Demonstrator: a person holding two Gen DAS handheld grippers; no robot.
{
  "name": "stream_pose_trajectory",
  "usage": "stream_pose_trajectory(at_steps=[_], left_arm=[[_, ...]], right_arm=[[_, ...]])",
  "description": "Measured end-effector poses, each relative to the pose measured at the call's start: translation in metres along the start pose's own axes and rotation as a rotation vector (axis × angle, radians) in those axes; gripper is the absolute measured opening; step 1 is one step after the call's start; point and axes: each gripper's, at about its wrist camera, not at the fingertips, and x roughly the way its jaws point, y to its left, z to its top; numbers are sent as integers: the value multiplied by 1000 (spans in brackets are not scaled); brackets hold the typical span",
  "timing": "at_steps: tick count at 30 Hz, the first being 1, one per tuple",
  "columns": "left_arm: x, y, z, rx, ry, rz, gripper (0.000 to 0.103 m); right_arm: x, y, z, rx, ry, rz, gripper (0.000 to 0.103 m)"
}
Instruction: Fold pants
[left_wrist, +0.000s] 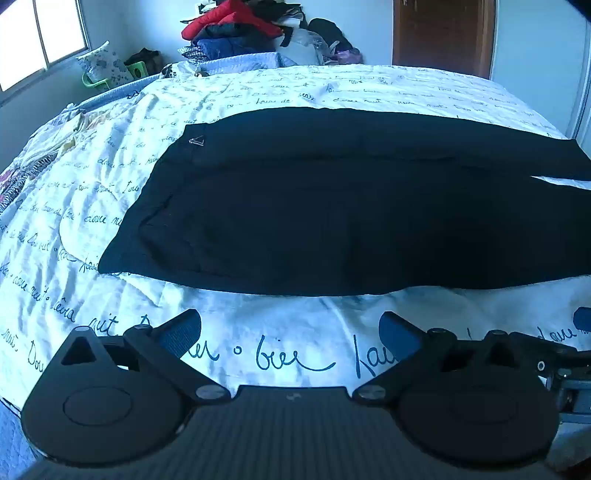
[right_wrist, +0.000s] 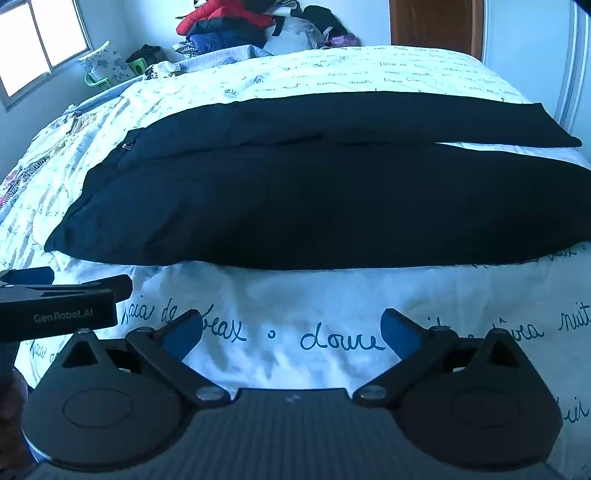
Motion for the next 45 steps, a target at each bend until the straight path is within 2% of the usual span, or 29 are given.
stream_pose_trajectory(at_steps=[8, 9, 10, 45], left_arm=[[-3, -1, 4, -5, -12, -26, 102], [-5, 6, 0, -30, -26, 10, 102], [-4, 6, 0, -34, -25, 11, 102], [1, 4, 0, -48, -8, 18, 102]], right_arm=[[5, 1, -3, -6, -4, -7, 103], [5, 2, -3, -6, -4, -7, 103], [4, 3, -3, -6, -5, -7, 103], [1, -2, 2, 6, 6, 13, 103]])
